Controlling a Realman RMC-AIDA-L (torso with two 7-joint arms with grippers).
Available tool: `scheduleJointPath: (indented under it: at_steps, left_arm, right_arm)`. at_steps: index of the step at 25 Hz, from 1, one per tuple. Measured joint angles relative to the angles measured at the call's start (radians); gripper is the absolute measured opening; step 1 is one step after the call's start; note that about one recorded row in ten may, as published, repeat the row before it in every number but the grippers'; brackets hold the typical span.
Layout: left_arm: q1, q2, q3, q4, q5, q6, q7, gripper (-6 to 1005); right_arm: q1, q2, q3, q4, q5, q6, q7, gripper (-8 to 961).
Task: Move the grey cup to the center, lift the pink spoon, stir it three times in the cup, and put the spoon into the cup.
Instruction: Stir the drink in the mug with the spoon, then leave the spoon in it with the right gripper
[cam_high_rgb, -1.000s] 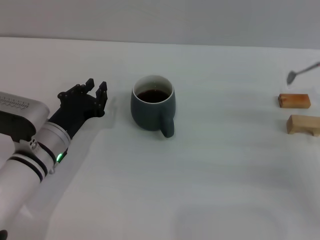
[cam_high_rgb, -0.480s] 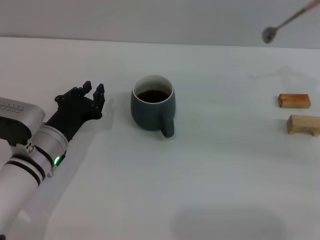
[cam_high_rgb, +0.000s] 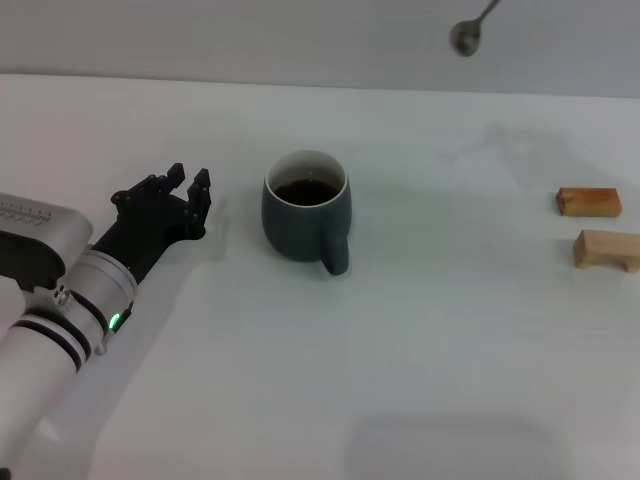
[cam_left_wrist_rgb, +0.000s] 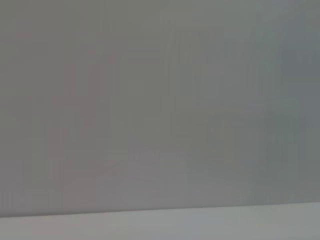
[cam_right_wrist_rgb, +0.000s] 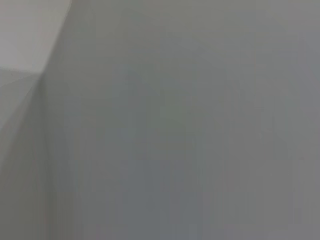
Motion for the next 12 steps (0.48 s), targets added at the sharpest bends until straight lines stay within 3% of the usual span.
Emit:
scheduleJointPath:
  at_steps: [5,12]
  left_arm:
    - [-0.006,-0.001,0.002,-0.001,0.005,-0.017,0.001,302]
    - [-0.053,-0.002,0.009,-0.012,0.007,-0.103,0.007,302]
  right_arm:
    - [0.024,-0.007,-0.116,-0.057,0.0,-0.022,0.002,99]
    - [0.032,-0.007,-0.157,-0.063,0.0,-0.112,-0.003,99]
